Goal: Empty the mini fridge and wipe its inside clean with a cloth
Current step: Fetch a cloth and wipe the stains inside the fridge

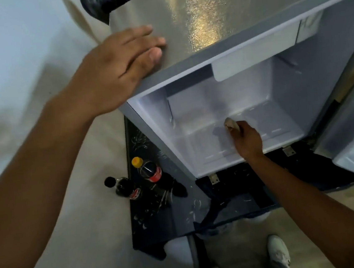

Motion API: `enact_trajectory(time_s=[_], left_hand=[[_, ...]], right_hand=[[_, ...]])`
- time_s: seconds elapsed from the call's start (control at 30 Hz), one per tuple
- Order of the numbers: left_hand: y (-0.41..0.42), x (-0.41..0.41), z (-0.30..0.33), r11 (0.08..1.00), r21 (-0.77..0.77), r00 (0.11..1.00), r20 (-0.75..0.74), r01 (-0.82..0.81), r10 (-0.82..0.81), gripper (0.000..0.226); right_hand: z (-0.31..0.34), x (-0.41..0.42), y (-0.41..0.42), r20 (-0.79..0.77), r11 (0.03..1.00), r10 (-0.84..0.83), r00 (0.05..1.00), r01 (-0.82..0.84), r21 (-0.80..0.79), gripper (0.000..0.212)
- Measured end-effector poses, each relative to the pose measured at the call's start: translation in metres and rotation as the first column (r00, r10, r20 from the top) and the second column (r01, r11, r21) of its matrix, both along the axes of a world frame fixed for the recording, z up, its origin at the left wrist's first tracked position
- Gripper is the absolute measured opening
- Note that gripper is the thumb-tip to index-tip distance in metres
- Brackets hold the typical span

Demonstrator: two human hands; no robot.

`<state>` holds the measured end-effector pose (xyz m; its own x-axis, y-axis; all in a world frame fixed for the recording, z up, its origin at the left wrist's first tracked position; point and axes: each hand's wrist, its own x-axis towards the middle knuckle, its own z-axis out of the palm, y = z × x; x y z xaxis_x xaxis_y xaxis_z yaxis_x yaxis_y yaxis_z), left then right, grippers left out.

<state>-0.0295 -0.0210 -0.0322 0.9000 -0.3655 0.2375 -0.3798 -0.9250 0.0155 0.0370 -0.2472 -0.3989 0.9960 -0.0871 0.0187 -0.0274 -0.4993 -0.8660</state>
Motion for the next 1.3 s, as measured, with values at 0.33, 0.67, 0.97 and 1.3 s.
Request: enact_trajectory(time_s=[0.33,0.67,0.97,1.3], left_hand=[[-0.003,0.025,-0.008,0.982,-0.134,0.978,-0.144,0.135,-0.154,0.039],[-0.002,0.030,-0.011,0.981,-0.147,0.973,-0.172,0.126,-0.151,0.047],[-0.007,0.023,-0.008,0.988,-0.111,0.983,-0.140,0.105,-0.120,0.050],[-0.009,0.022,-0.007,0.988,-0.105,0.984,-0.129,0.109,-0.122,0.049]], right_hand=[[-0.033,-0.021,0.021,0.169,0.897,0.134,0.976,-0.047,-0.440,0.030],[-0.026,0.010,0.023,0.101,0.916,-0.278,0.955,0.232,0.328,0.026],[0.037,0.091,0.063,-0.194,0.406,-0.487,0.852,0.417,0.813,0.045],[-0.015,0.041,0.166,0.414,0.990,-0.086,0.906,0.030,0.140,0.045]])
